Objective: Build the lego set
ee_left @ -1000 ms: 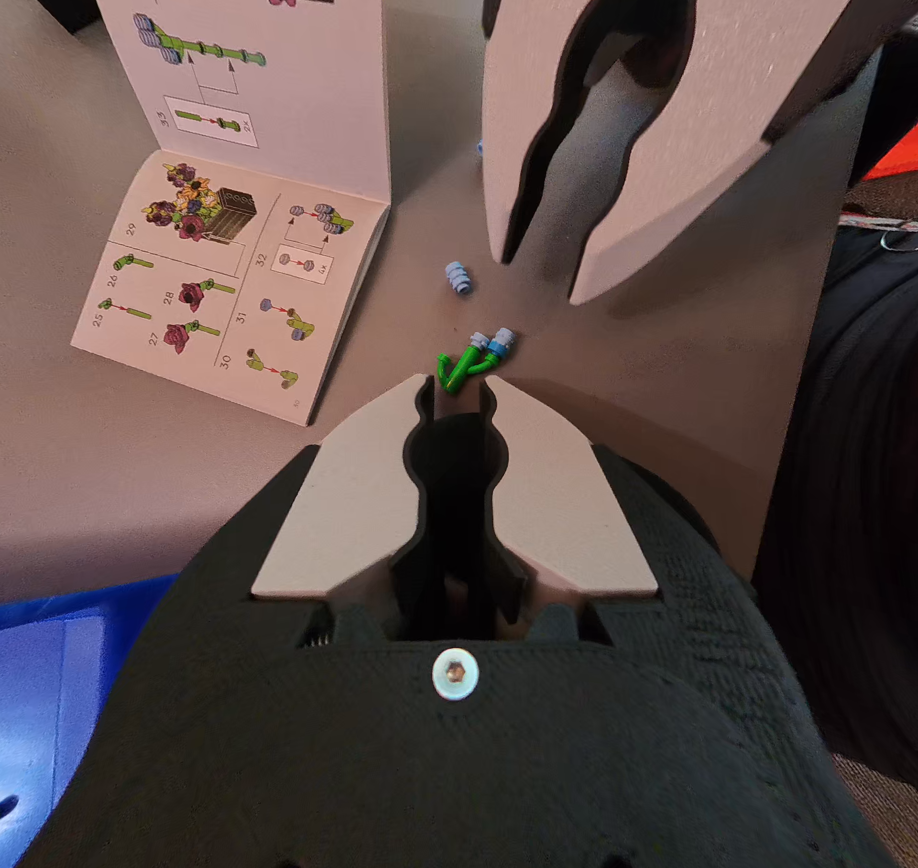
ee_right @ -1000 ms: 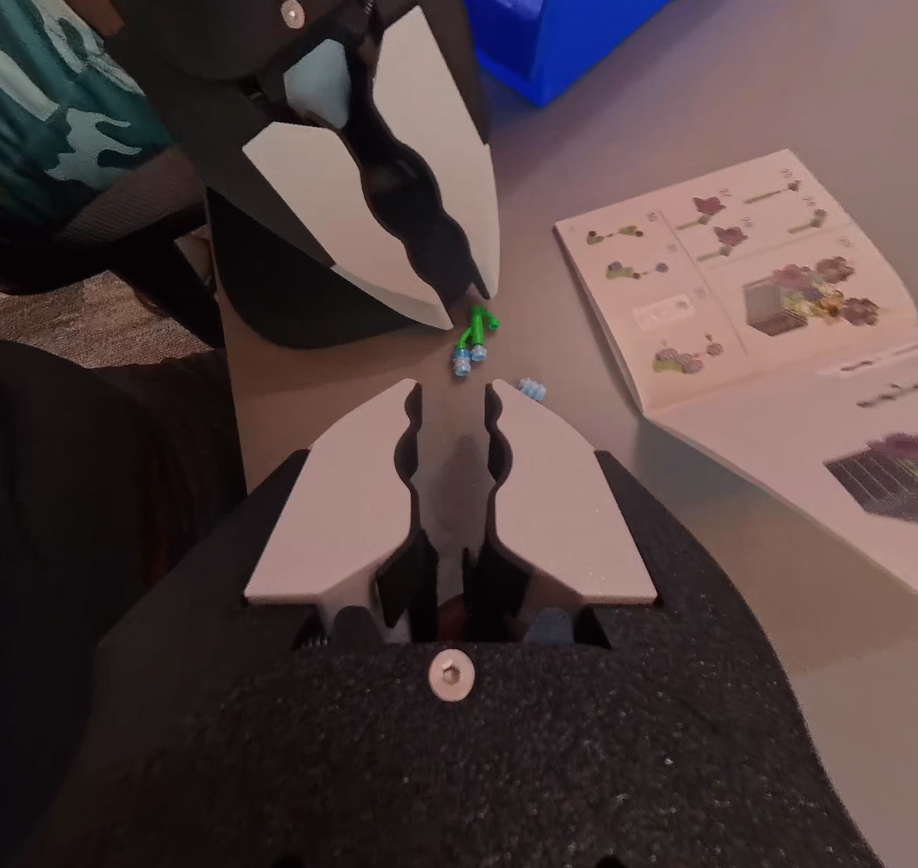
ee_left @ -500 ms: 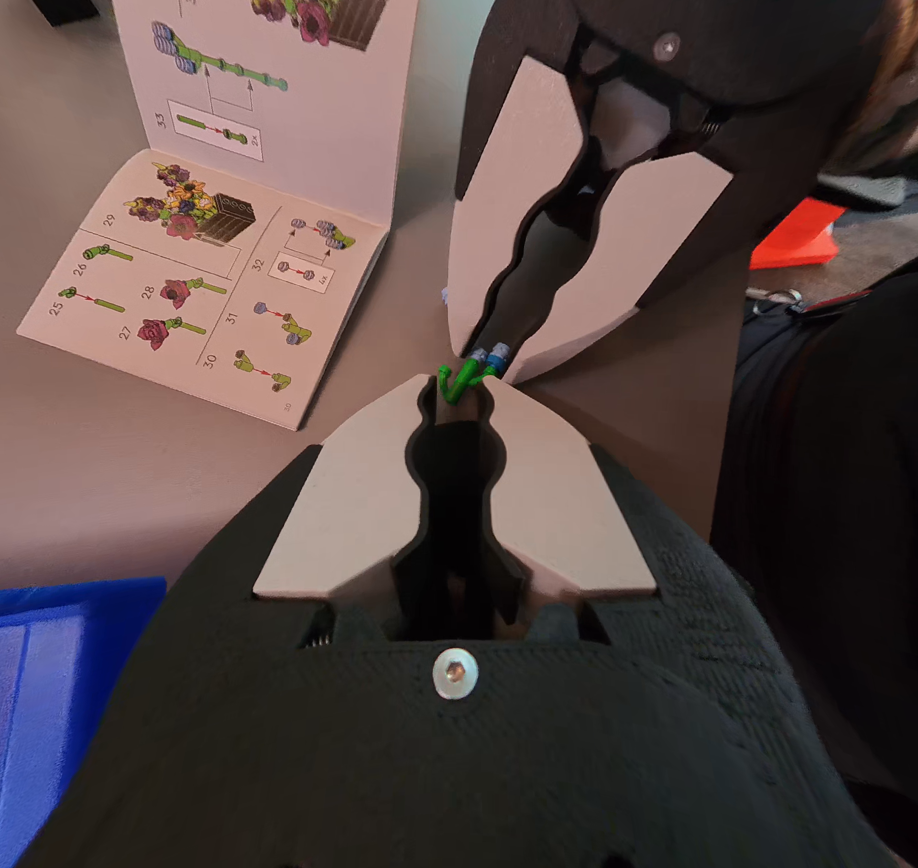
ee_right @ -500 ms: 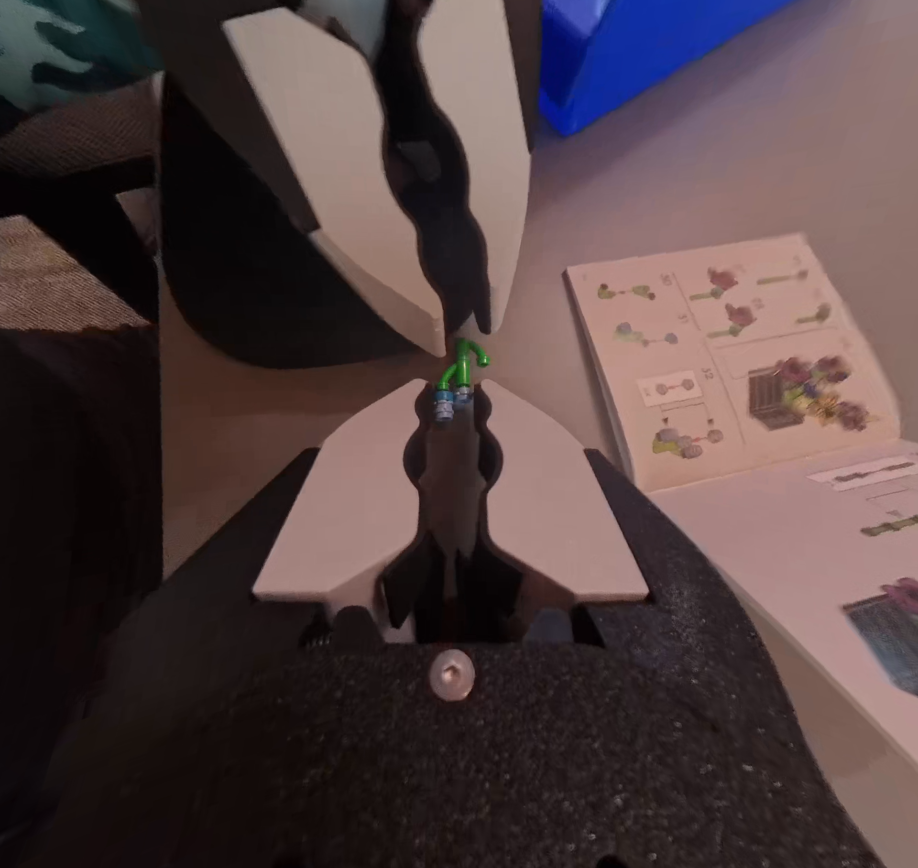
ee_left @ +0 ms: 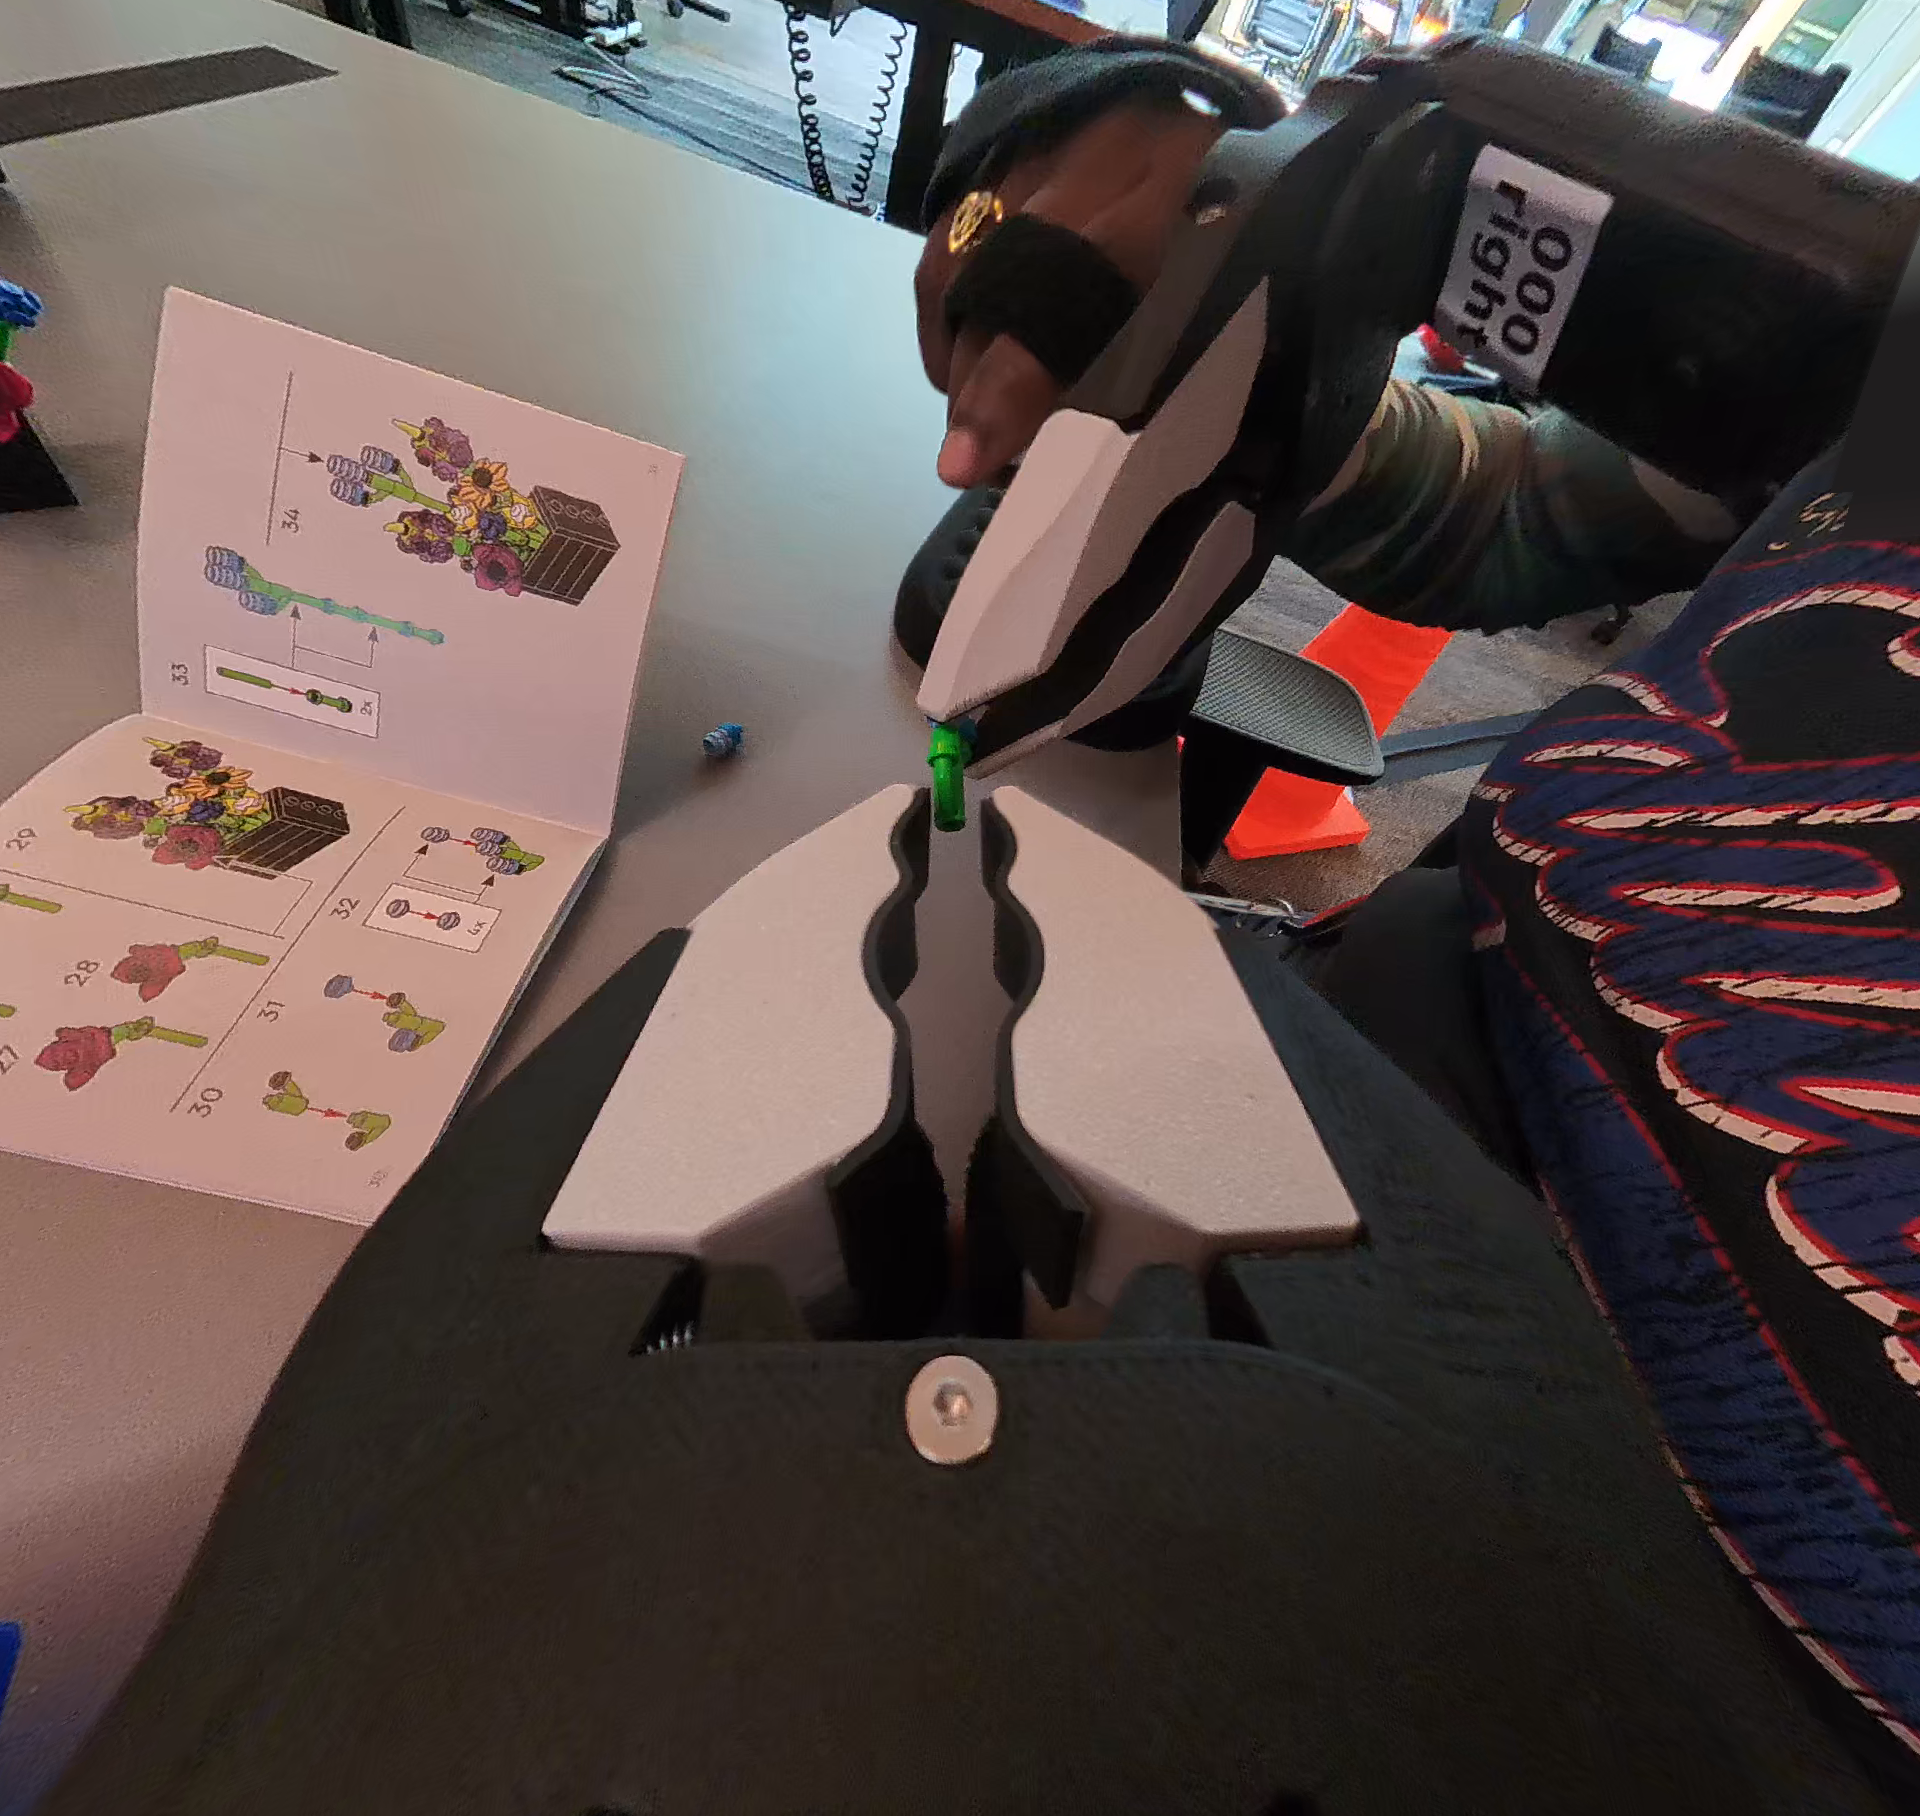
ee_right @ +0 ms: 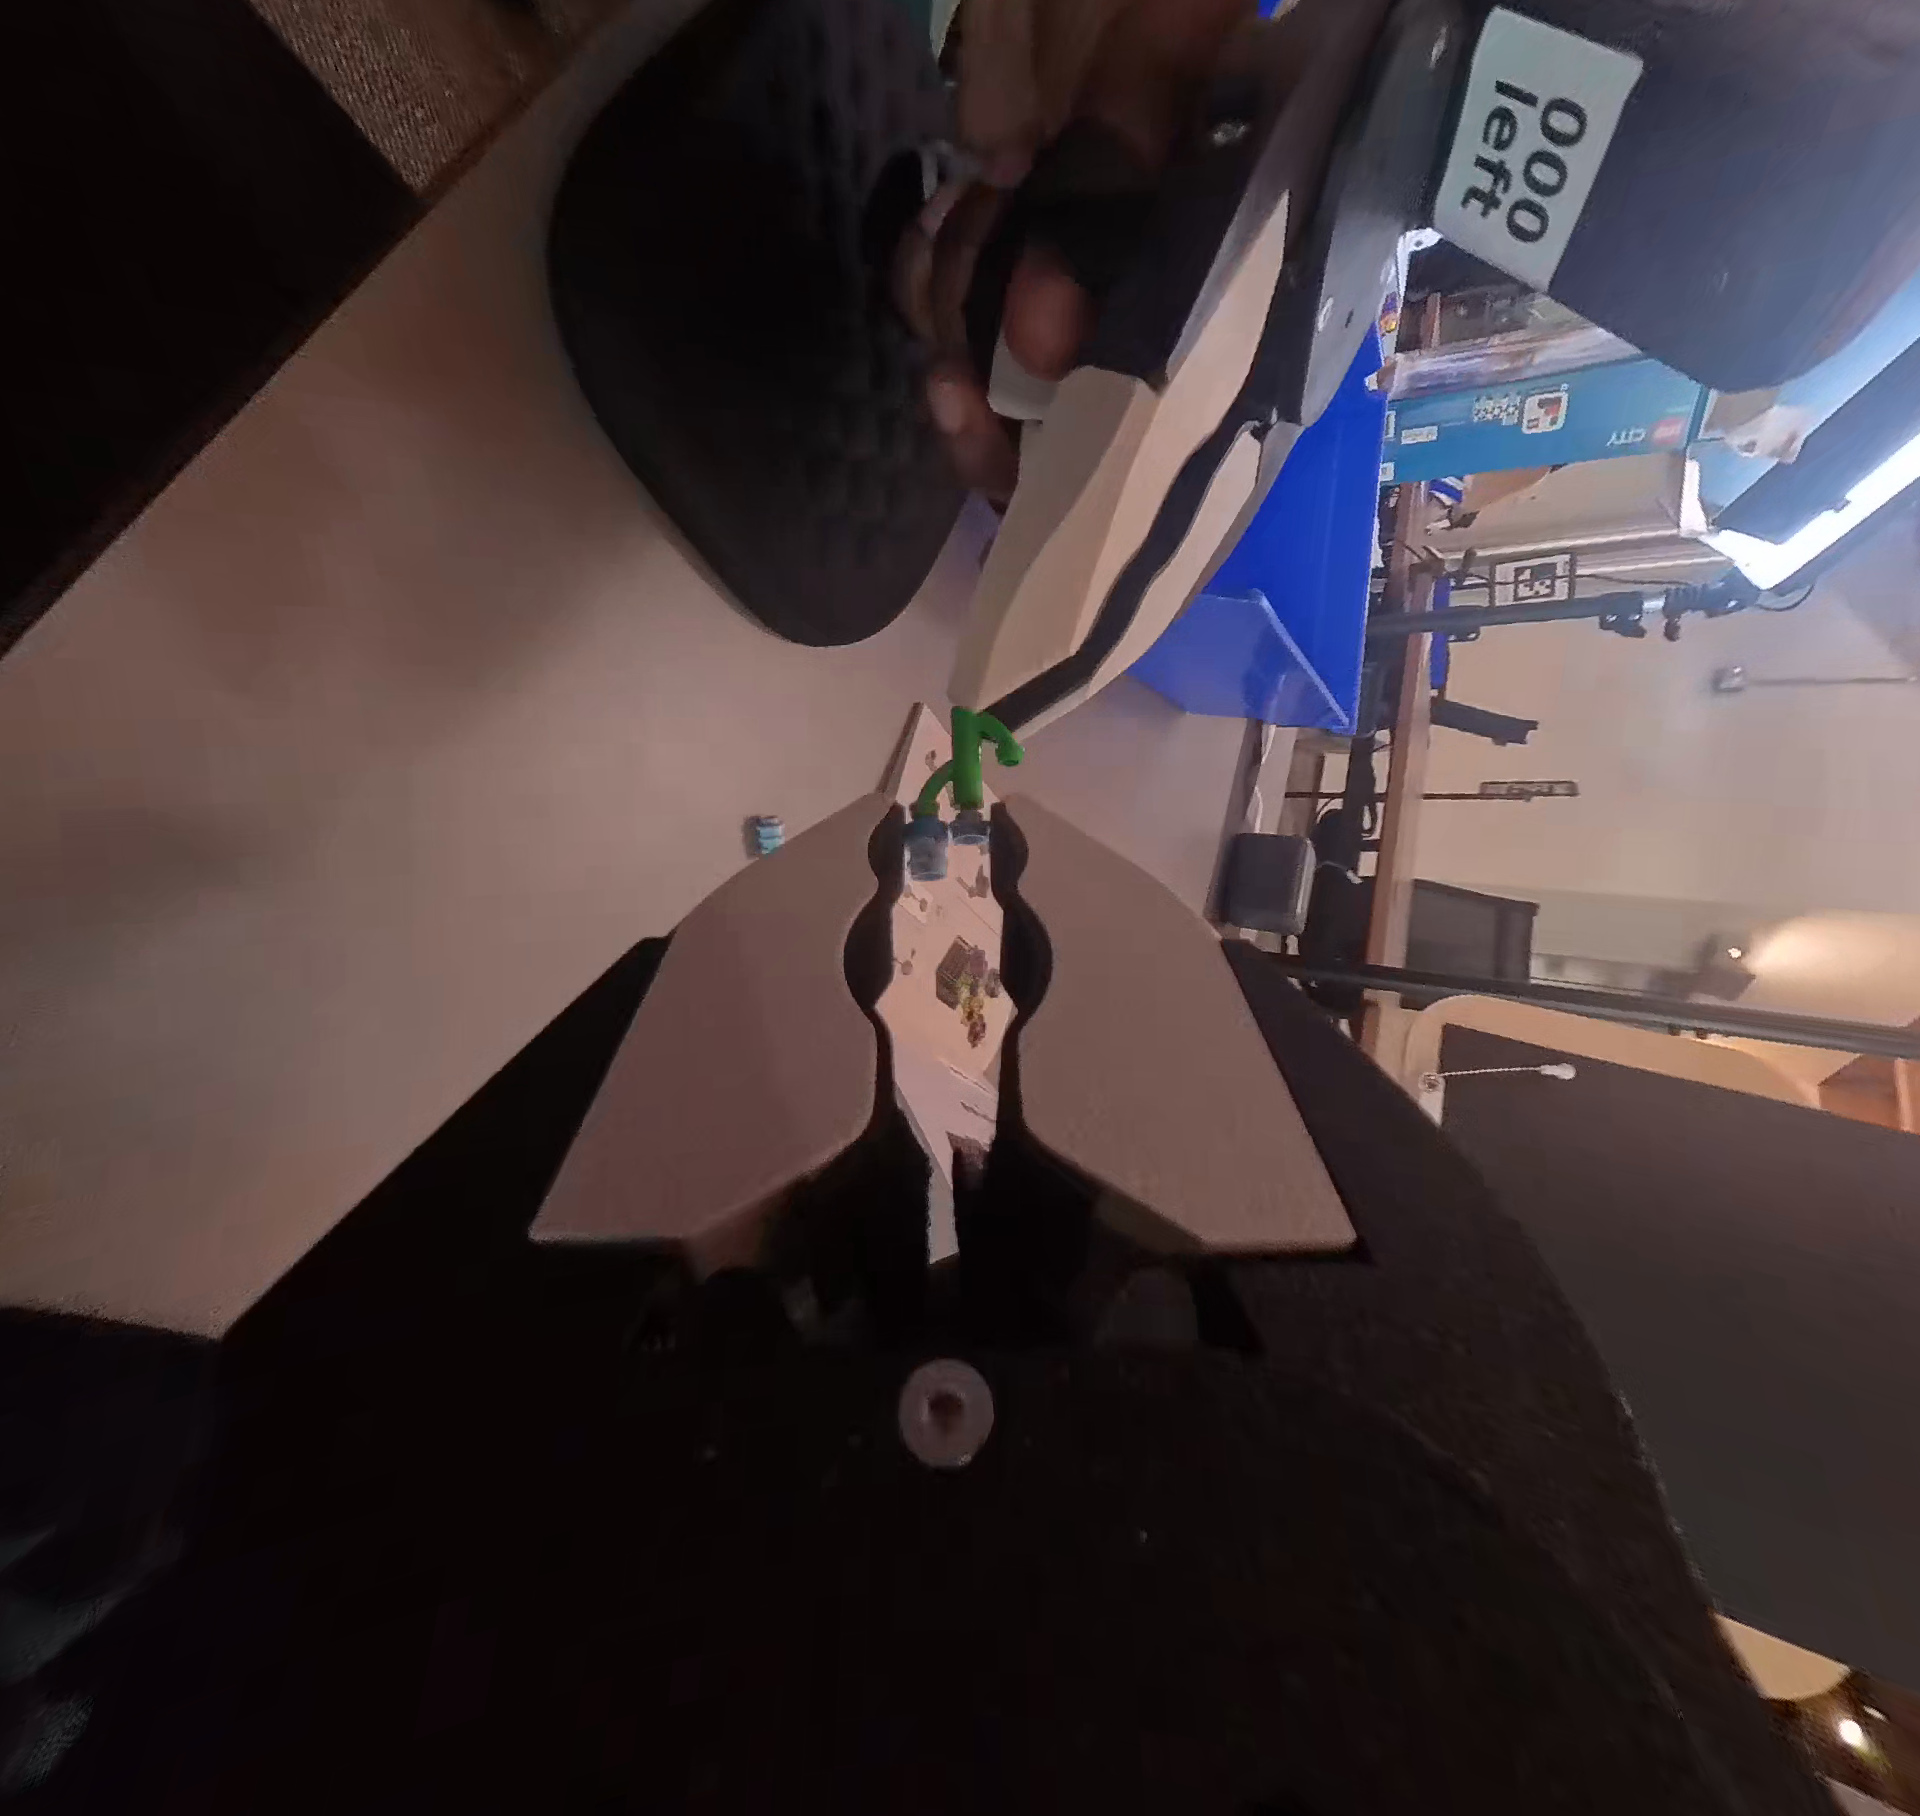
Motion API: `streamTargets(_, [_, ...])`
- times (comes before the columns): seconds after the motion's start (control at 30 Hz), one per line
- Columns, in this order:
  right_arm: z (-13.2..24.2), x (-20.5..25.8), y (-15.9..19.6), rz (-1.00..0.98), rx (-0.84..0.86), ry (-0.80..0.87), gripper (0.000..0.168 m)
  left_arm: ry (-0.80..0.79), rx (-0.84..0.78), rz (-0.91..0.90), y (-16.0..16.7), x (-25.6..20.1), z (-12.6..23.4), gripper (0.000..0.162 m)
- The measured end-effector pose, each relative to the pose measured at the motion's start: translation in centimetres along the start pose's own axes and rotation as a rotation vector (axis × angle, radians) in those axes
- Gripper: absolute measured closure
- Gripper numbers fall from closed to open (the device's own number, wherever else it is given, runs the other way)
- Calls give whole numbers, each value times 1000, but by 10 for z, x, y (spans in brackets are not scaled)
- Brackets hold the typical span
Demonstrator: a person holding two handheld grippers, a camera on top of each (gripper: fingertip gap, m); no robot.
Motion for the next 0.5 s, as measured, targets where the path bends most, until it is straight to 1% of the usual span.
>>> streamTargets(0.1, [5, 2, -2, 37, 7, 3, 153, 1, -3, -9, -3, -3, -4, 157])
streamTargets(0.5, [17, 10, 3, 55, 22, 15, 153, 34, -26, 47, -5, -8, -19, 158])
Point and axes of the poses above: each gripper's, where its closed fingertips meet, z back along the fingers, y out of its underside, x = y × z across the jaws, the point moved 5 cm from there along z, back along the fingers
